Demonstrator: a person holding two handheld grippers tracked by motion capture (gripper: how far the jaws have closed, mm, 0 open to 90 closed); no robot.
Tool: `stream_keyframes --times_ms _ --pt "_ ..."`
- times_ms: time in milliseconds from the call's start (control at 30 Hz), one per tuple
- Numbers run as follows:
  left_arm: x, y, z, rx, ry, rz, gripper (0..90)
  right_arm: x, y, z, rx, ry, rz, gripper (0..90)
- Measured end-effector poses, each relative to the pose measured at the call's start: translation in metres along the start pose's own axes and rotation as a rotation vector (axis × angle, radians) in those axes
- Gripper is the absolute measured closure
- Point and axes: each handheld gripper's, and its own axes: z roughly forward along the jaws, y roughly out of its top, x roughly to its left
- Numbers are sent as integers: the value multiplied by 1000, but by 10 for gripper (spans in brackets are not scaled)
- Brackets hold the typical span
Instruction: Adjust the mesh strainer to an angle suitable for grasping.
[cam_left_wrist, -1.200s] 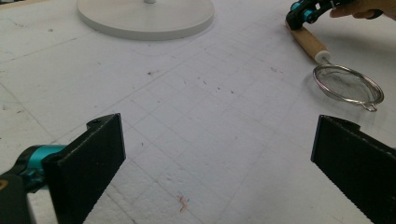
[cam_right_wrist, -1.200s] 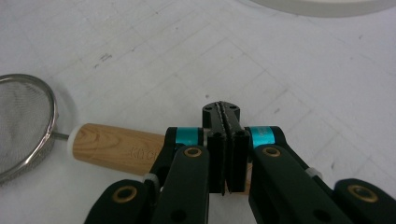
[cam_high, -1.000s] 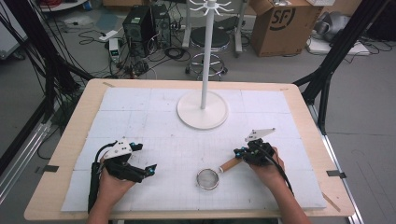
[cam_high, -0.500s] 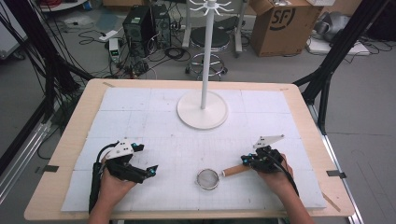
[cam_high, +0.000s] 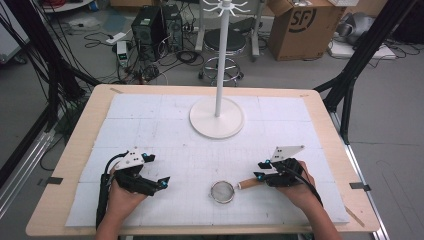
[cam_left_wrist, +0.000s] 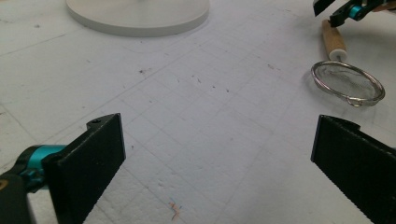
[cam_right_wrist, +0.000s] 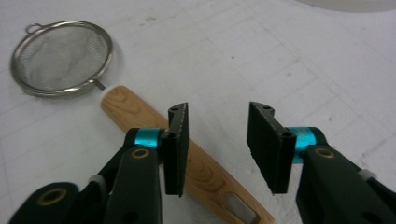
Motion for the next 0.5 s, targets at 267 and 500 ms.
stream_keyframes --times_ms 267,500 --pt "-1 1 0 -2 1 7 35 8 5 5 44 5 -65 465" --pt "0 1 0 0 -2 7 35 11 6 6 39 57 -106 403"
